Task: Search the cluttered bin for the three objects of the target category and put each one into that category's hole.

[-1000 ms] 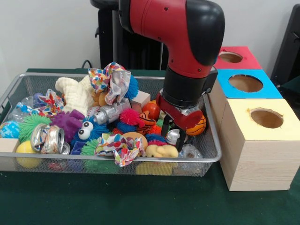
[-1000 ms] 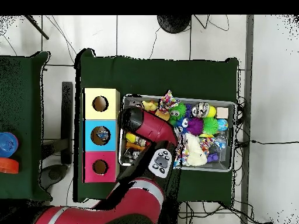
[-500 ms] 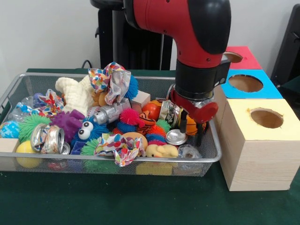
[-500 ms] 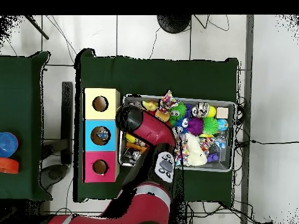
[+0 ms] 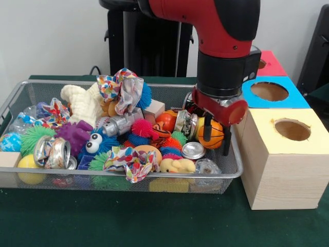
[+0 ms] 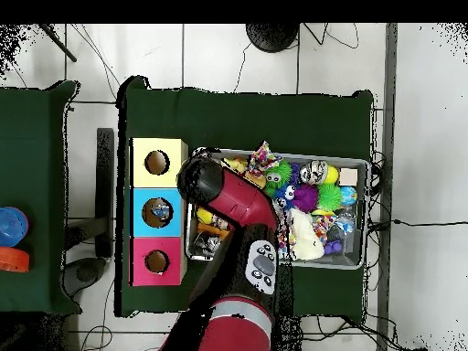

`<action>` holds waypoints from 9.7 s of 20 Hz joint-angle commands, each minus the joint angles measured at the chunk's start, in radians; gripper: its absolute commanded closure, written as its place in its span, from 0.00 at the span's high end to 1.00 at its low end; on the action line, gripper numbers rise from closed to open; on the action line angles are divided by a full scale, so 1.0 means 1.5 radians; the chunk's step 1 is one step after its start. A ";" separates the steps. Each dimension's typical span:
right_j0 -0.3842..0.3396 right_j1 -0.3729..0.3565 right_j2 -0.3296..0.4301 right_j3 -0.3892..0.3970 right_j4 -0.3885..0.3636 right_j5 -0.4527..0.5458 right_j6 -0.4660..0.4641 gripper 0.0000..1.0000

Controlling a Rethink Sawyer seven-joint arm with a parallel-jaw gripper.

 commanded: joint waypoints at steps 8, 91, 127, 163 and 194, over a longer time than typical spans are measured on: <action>-0.067 0.057 0.119 0.017 -0.013 -0.156 0.091 1.00; -0.100 0.101 0.166 0.008 -0.047 0.035 -0.014 1.00; -0.288 0.091 0.412 0.049 -0.153 0.012 -0.077 1.00; 0.043 0.036 -0.088 -0.117 -0.181 0.239 0.193 0.00; 0.126 -0.135 -0.210 -0.111 -0.116 0.411 0.270 0.00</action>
